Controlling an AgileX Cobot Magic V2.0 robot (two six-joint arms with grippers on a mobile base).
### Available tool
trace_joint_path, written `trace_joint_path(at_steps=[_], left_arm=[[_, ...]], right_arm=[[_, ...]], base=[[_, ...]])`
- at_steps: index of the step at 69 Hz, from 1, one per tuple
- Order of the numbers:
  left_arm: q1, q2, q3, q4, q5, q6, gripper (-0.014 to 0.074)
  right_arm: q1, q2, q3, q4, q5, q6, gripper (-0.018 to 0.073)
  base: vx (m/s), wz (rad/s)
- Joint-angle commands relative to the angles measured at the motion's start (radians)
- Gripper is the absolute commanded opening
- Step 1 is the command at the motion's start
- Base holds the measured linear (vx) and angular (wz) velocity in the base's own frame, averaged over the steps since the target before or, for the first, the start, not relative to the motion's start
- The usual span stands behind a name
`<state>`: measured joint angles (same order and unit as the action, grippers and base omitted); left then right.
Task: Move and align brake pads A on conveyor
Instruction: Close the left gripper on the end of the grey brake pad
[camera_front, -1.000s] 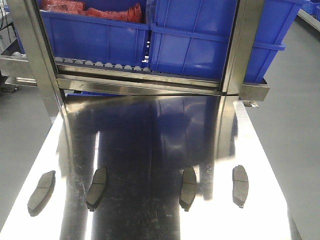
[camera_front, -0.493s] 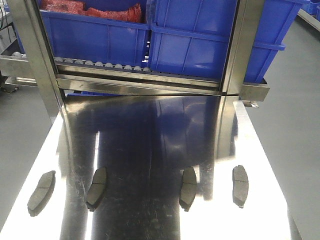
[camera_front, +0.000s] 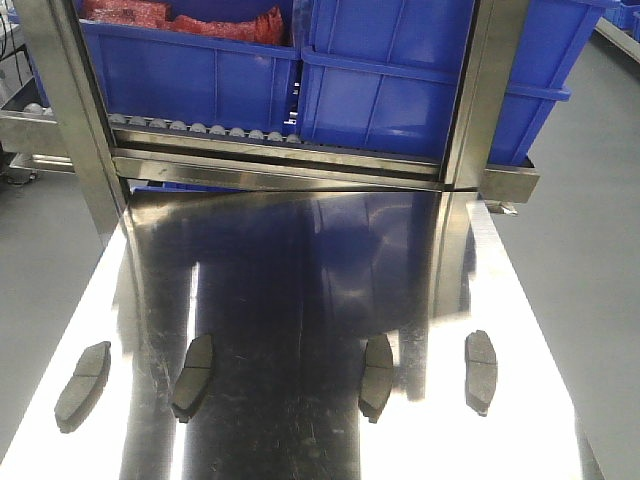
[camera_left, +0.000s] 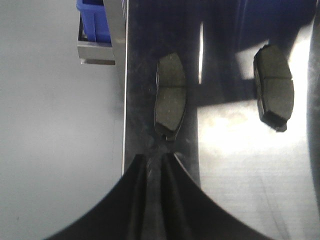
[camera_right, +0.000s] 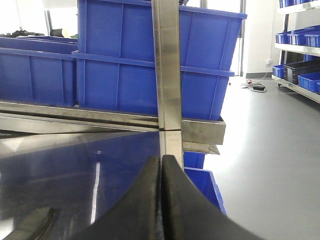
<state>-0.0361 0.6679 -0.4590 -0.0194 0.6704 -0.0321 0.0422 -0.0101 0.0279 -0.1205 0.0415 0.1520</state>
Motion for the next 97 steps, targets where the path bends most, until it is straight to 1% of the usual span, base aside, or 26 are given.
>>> trace_joint_path(at_steps=[1,5,12,17,22,28,34,39,45,49,61,71,83,97], left_arm=[[-0.004,0.007,-0.065,-0.009,-0.03,-0.008,0.0223],[-0.004,0.007,-0.084,-0.009,-0.017,-0.008,0.0319],[-0.004,0.016,-0.1,-0.009,-0.013,-0.008,0.044],[-0.004,0.035,-0.107,-0.009,-0.01,-0.002,0.0505],[-0.004,0.061,-0.126,-0.009,0.01,0.032,0.0535],[-0.004,0.131,-0.162,-0.009,0.047,0.072,0.0538],[-0.004,0.212,-0.207,-0.016,0.067,0.075,0.0538],[-0.004,0.295,-0.249,-0.039,0.078,0.088,0.0538],[-0.004,0.395,-0.305,-0.079,0.101,0.134,0.0538],[-0.004,0.465,-0.338,-0.09,0.105,0.153,0.0538],[-0.004,0.654,-0.41,-0.088,0.105,0.153,0.0538],[-0.004,0.778,-0.456,-0.088,0.108,0.153,0.0538],[-0.006,0.874,-0.497,-0.088,0.099,0.155,0.0533],[-0.044,0.954,-0.554,-0.083,0.103,0.174,0.0533]], right_arm=[[-0.007,-0.014,0.012,-0.009,-0.072,-0.006,-0.0011],[-0.007,-0.014,0.012,-0.009,-0.072,-0.006,-0.0011],[-0.007,-0.014,0.012,-0.009,-0.072,-0.006,-0.0011],[-0.007,-0.014,0.012,-0.009,-0.072,-0.006,-0.0011],[-0.007,-0.014,0.012,-0.009,-0.073,-0.006,-0.0011],[-0.007,-0.014,0.012,-0.009,-0.072,-0.006,-0.0011],[-0.007,-0.014,0.012,-0.009,-0.072,-0.006,-0.0011],[-0.007,-0.014,0.012,-0.009,-0.072,-0.006,-0.0011],[-0.007,-0.014,0.012,-0.009,-0.072,-0.006,-0.0011],[-0.007,-0.014,0.012,-0.009,-0.072,-0.006,-0.0011],[-0.007,-0.014,0.012,-0.009,-0.072,-0.006,-0.0011],[-0.007,-0.014,0.012,-0.009,-0.072,-0.006,-0.0011],[-0.007,-0.014,0.012,-0.009,-0.072,-0.006,-0.0011],[-0.007,-0.014,0.012,-0.009,-0.072,-0.006,-0.0011]], base=[[0.0,0.0],[0.0,0.0],[0.0,0.0],[0.0,0.0],[0.0,0.0],[0.0,0.0],[0.0,0.0],[0.0,0.0],[0.0,0.0],[0.0,0.0],[0.0,0.0],[0.0,0.0],[0.0,0.0],[0.0,0.0]])
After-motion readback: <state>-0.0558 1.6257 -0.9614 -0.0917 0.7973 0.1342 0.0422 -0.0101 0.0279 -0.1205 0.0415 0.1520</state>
